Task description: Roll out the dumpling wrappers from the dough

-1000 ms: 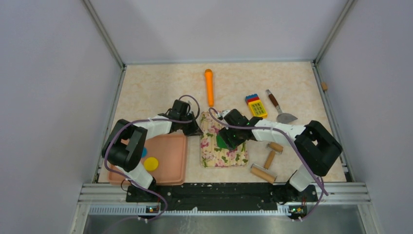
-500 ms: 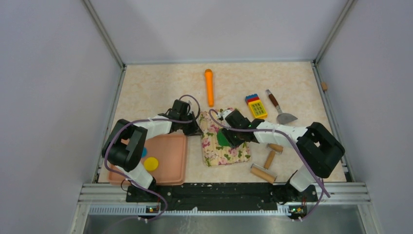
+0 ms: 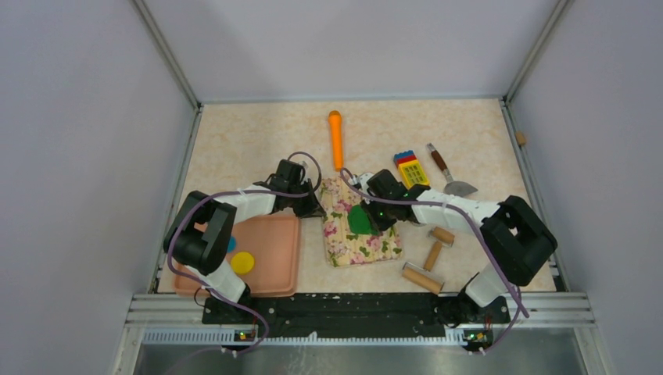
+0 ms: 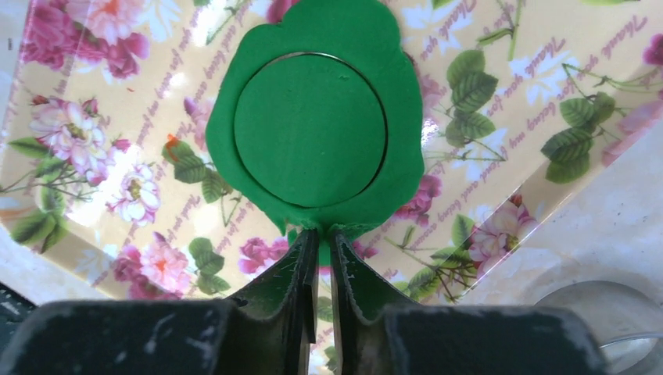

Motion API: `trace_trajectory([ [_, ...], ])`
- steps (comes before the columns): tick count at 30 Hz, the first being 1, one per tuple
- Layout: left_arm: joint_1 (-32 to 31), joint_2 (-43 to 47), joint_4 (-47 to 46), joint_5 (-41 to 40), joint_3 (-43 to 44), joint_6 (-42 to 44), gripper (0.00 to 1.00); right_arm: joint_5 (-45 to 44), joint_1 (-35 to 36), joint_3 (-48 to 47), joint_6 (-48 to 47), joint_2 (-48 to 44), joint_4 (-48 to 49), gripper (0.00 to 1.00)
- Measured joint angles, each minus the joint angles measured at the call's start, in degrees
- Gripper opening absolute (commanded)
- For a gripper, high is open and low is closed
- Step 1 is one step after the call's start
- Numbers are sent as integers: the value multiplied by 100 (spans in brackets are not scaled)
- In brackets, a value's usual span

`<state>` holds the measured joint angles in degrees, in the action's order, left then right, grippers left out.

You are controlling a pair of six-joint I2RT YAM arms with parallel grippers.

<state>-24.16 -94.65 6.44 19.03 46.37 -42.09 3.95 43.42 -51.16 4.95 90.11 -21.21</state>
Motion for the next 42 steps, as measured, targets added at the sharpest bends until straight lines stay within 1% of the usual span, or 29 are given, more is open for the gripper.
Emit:
trace_trajectory([
  [5, 9, 0, 2, 13, 0, 7, 0, 184, -57, -138, 46, -13, -166, 11],
  [10, 9, 0, -2, 17, -4, 9, 0, 291, -273, -343, 87, -15, -243, 10],
  [11, 9, 0, -2, 17, -4, 7, 0, 313, -295, -374, 87, -15, -245, 13],
  [12, 9, 0, -2, 17, -4, 9, 0, 330, -317, -407, 92, -17, -249, 23],
  [13, 9, 0, -2, 17, -4, 9, 0, 328, -319, -417, 111, -17, -236, 36],
  [14, 9, 0, -2, 17, -4, 9, 0, 308, -319, -433, 142, -22, -254, 42],
  [17, 9, 0, -4, 17, -4, 9, 0, 170, -319, -446, 188, -31, -369, 48],
  [20, 9, 0, -4, 17, -4, 9, 0, 162, -319, -442, 210, -31, -557, 64],
  [21, 9, 0, -4, 17, -4, 9, 0, 173, -319, -433, 219, -31, -592, 65],
  [22, 9, 0, -4, 17, -4, 9, 0, 181, -319, -404, 227, -31, -603, 64],
  [26, 9, 0, -7, 20, -7, 11, 0, 223, -319, -243, 214, -37, -621, 51],
  [27, 9, 0, -4, 20, -7, 11, 0, 227, -319, -210, 216, -37, -625, 49],
  [34, 11, -4, -7, 22, -4, 9, 0, 306, -317, -175, 216, 11, -529, 45],
  [42, 24, -13, -9, 59, -4, 9, 0, 433, -223, -98, 221, 179, -339, 44],
])
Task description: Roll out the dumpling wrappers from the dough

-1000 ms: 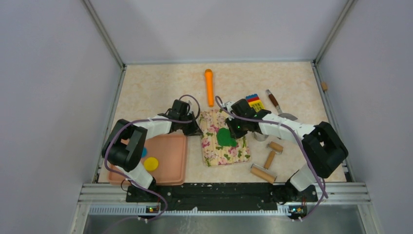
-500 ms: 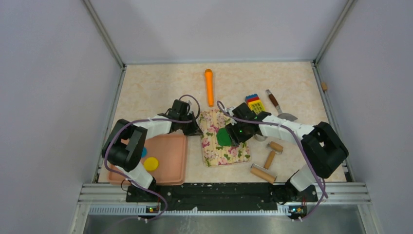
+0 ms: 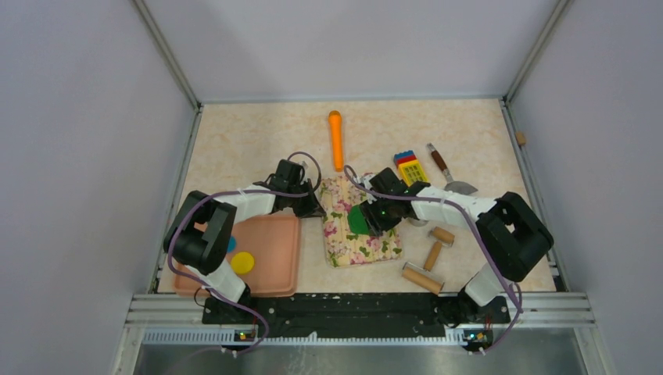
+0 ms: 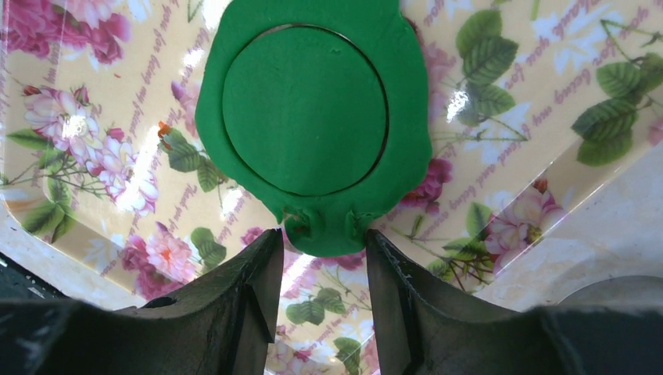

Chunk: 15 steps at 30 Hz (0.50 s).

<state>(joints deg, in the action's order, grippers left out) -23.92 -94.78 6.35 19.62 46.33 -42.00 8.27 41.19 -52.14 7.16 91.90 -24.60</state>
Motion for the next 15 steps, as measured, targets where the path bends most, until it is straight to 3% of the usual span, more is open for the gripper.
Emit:
trace_trajectory([
  [2, 2, 0, 0, 0, 0, 0, 0, -22, 35, 0, 4, 11, 50, 39],
  [8, 2, 0, 0, 0, 0, 0, 0, -251, 81, 0, 13, 63, 173, 9],
  [15, 7, -4, 0, 4, 0, 0, 0, -236, 118, -11, 68, 61, 188, 0],
])
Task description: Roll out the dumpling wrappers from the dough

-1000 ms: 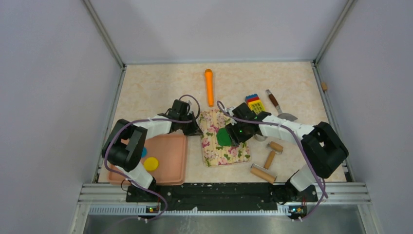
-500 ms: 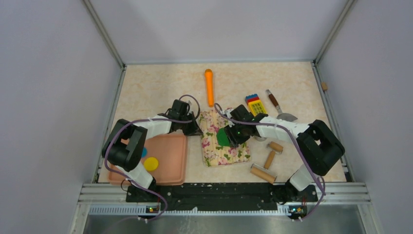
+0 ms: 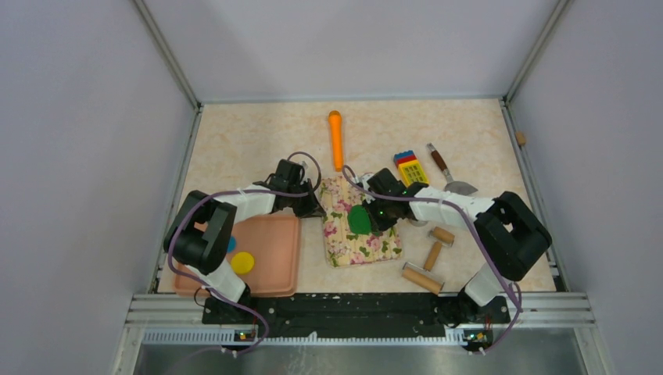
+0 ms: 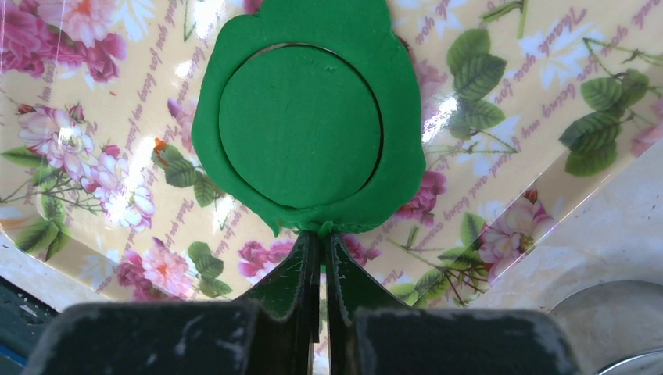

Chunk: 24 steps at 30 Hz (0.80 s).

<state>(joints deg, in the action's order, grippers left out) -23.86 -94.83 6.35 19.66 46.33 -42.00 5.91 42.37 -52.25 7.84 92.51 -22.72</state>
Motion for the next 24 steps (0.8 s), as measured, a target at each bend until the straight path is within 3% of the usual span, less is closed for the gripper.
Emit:
trace_trajectory([
  [24, 26, -33, 4, 72, 20, 15, 0, 313, -55, -686, 164, -63, -459, 0],
])
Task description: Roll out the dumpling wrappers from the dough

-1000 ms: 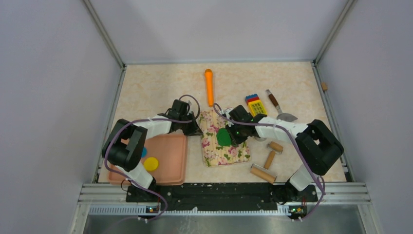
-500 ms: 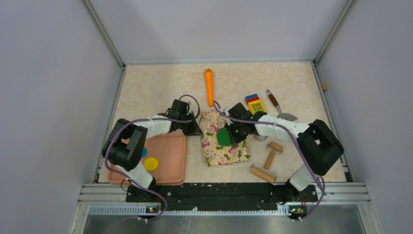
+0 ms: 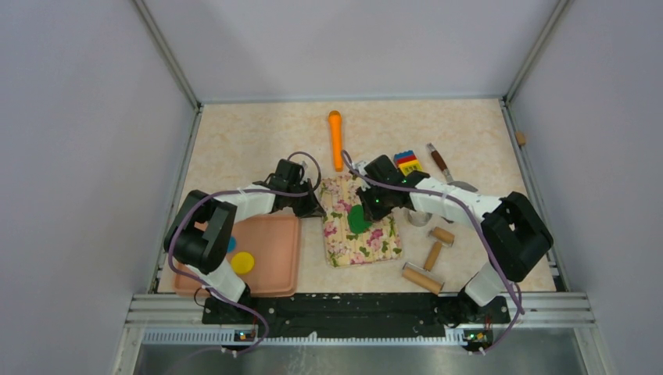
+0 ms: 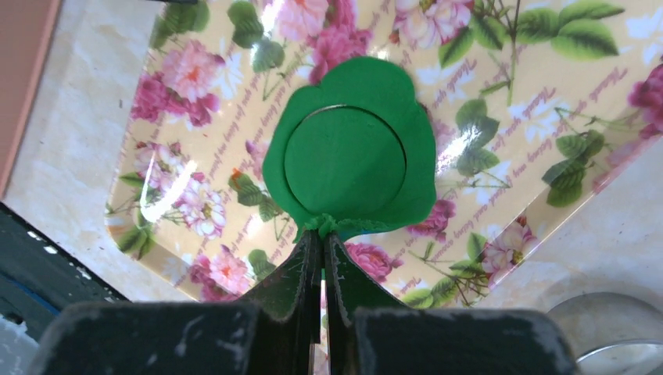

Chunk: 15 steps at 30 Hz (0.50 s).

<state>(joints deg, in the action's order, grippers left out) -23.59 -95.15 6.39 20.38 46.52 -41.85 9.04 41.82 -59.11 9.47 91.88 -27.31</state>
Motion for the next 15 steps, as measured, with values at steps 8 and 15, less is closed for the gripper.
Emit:
trace_trajectory([
  [8, 0, 0, 0, 2, 0, 7, 0, 68, 0, -481, 66, 90, 120, 0],
  [15, 0, 0, -2, 13, 0, 35, 0, 107, -11, -546, 83, 118, 144, 0],
])
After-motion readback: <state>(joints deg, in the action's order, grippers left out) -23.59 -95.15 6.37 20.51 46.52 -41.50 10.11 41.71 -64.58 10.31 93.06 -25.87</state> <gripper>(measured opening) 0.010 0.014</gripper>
